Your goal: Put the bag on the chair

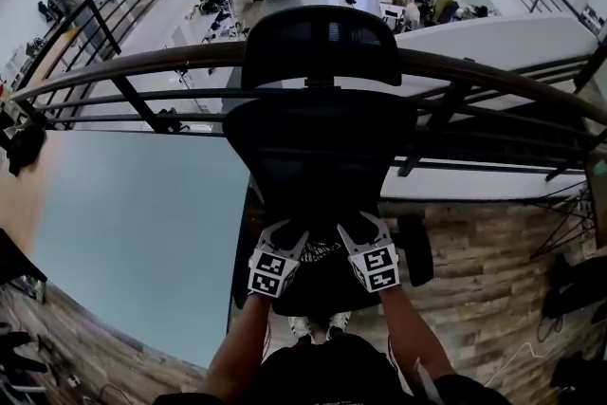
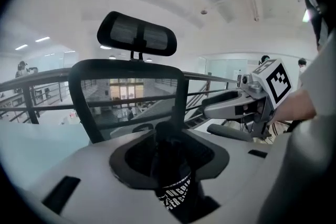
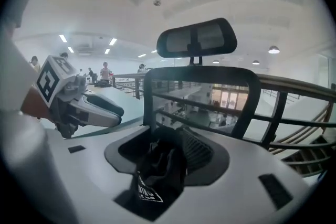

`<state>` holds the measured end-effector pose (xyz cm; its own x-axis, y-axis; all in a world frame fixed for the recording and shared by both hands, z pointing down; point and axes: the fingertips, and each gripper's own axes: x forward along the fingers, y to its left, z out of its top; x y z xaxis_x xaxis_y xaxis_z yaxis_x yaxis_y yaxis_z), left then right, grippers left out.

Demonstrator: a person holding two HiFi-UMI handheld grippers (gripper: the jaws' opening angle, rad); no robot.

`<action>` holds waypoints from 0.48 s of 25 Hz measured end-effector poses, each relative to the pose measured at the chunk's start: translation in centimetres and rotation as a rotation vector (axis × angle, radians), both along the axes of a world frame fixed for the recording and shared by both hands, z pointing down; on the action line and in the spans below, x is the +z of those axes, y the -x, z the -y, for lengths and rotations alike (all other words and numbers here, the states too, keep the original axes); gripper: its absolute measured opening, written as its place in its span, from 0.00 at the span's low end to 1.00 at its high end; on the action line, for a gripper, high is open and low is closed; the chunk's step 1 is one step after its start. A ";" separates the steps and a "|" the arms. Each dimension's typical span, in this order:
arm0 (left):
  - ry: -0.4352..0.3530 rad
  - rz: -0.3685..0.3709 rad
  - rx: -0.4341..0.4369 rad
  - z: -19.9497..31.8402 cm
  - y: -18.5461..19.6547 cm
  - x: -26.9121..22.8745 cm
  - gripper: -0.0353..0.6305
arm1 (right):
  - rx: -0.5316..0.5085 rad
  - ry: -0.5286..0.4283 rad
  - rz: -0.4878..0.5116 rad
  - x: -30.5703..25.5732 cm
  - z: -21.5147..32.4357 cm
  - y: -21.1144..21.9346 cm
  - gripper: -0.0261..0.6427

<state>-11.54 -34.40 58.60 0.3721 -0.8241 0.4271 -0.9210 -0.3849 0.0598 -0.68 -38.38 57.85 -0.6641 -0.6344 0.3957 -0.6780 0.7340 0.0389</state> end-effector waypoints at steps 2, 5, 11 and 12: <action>0.001 -0.004 -0.003 -0.1 -0.1 -1.2 0.24 | 0.002 -0.027 0.007 -1.5 -0.1 0.0 0.29; -0.013 -0.002 -0.002 -0.8 -0.7 -3.0 0.16 | 0.023 -0.050 0.019 -3.2 -0.9 -0.7 0.14; -0.105 -0.023 -0.015 -1.2 0.0 -5.8 0.07 | -0.001 -0.101 0.062 -6.0 -1.4 0.7 0.07; -0.115 -0.030 -0.016 -1.1 0.0 -6.0 0.07 | -0.005 -0.113 0.071 -6.4 -1.4 0.8 0.07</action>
